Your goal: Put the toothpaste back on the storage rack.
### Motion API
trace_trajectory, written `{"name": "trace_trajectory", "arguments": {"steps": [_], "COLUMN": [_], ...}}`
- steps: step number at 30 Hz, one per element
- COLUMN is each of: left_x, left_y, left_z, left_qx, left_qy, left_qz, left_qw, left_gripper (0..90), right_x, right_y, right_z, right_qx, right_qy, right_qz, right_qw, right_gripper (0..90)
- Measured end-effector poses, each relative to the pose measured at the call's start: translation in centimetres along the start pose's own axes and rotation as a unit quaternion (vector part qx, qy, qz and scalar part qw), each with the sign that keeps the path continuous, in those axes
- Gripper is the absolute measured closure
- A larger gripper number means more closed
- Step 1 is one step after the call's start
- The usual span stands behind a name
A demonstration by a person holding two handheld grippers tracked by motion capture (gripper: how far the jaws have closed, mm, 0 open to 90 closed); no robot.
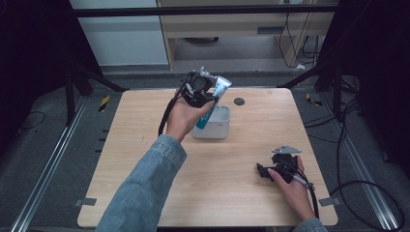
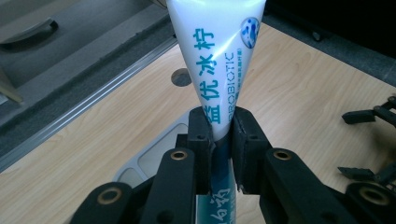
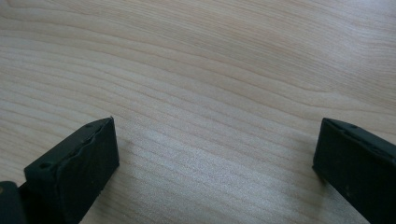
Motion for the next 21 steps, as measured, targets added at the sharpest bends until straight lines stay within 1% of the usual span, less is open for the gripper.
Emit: {"name": "trace_trajectory", "arguments": {"steps": [1, 4, 6, 7, 8, 10, 11, 13, 16, 17, 21], "left_x": [0.3, 0.5, 0.7, 1.0, 1.0, 1.3, 1.4, 1.4, 1.2, 1.0, 0.7], "left_y": [0.2, 0.4, 0.6, 0.9, 0.9, 1.2, 1.4, 1.6, 1.4, 1.1, 0.8], "left_z": [-0.2, -0.5, -0.7, -0.9, -0.9, -1.0, -1.1, -1.2, -1.3, -1.5, -1.9], "left_qx": [0.005, 0.004, 0.0, -0.005, -0.005, -0.01, -0.012, -0.017, -0.018, -0.022, -0.029], "left_qy": [-0.001, -0.003, -0.004, -0.006, -0.006, -0.012, -0.014, -0.027, -0.023, -0.018, -0.017], "left_qz": [-0.008, -0.011, -0.011, -0.015, -0.015, -0.019, -0.018, -0.011, -0.011, -0.012, -0.011], "left_qw": [1.0, 0.9999, 0.9999, 0.9999, 0.9999, 0.9997, 0.9997, 0.9994, 0.9995, 0.9995, 0.9994], "left_gripper": [78.7, 78.7, 78.7, 78.7, 78.7, 78.7, 78.8, 78.8, 78.8, 78.7, 78.7], "right_x": [0.0, 0.0, 0.0, 0.0, 0.0, 0.0, 0.0, 0.0, 0.0, 0.0, 0.0], "right_y": [0.0, 0.0, 0.0, 0.0, 0.0, 0.0, 0.0, 0.0, 0.0, 0.0, 0.0], "right_z": [0.0, 0.0, 0.0, 0.0, 0.0, 0.0, 0.0, -0.1, 0.0, -0.1, 0.0], "right_qx": [-0.001, -0.001, 0.0, -0.001, -0.001, -0.001, -0.001, -0.002, -0.002, -0.002, -0.002], "right_qy": [0.002, 0.002, 0.0, 0.001, 0.001, 0.001, 0.002, 0.004, 0.004, 0.004, 0.004], "right_qz": [-0.001, -0.001, 0.0, -0.001, -0.001, 0.0, 0.001, 0.002, 0.002, 0.002, 0.002], "right_qw": [1.0, 1.0, 1.0, 1.0, 1.0, 1.0, 1.0, 1.0, 1.0, 1.0, 1.0], "right_gripper": [0.4, 0.4, 0.4, 0.4, 0.4, 0.4, 0.4, 0.4, 0.4, 0.4, 0.4]}}
Point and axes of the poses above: each handheld gripper's, and its own axes: y roughly forward along the jaws, z roughly out of its underside, x roughly to its left, the point moved 10 cm from there along y, roughly forward along the jaws, and after that the axes turned 10 degrees about -z, right-handed, at the moved point
